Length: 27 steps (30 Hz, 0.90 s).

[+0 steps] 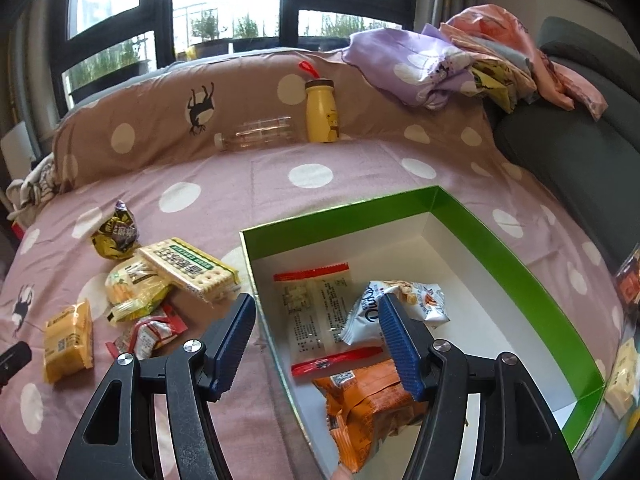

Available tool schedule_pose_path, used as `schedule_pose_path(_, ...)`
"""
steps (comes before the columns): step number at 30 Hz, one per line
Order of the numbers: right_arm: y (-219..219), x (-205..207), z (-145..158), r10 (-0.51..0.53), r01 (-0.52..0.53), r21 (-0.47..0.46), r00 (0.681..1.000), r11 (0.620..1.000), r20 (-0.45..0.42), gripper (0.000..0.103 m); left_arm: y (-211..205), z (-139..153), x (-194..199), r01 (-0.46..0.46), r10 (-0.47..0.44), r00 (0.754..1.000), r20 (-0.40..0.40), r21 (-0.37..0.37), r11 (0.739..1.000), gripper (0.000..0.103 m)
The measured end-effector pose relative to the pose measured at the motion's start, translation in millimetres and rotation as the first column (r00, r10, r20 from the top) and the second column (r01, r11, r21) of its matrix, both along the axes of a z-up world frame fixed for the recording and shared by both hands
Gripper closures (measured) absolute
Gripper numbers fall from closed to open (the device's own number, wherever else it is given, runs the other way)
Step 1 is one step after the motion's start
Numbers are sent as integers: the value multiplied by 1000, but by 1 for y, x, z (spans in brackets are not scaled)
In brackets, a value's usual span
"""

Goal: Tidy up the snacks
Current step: 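Withdraw the right gripper from the box toward the yellow bread pack, then grasp the yellow bread pack with the right gripper and lift it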

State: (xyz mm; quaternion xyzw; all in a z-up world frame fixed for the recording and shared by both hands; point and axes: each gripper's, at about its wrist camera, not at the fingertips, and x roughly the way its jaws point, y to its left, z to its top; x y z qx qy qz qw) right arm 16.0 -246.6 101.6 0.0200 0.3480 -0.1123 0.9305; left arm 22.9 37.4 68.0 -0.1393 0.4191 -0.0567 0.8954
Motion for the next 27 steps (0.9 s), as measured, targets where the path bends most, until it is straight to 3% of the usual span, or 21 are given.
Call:
schedule_pose_path(4,14,-9,16,24,-20,-43,996,999,87,32,-2,-2,1,5,-4,1000,-10,18,1000,33)
schedule_pose_path(7,21,-10,19,99,-102,21,990,995,97,31,-5,-4,3,18,-18,1000,-14,30,999,27)
schedule_pose_path(13,39,-6,18,190,-199,116,978,973,84,24,-8,-10,12,36,-35,998,-46,25,999,26)
schedule_pose_path(15,49,0,19,243,-249,143,968,958,63,24,-10,-11,16,46,-44,998,-53,37,998,26)
schedule_pose_path(18,60,18,21,317,-309,260,948,915,15,24,-10,-13,24,47,-43,997,-67,57,997,26)
schedule_pose_path(22,69,51,12,385,-323,424,920,846,-67,24,-2,-25,37,23,-21,992,-123,15,1000,26)
schedule_pose_path(25,84,71,-5,398,-314,423,909,850,-126,24,3,-34,42,7,-9,986,-167,-13,1000,26)
schedule_pose_path(27,92,77,-18,429,-321,453,890,831,-155,24,5,-35,43,6,-8,986,-167,-11,1000,26)
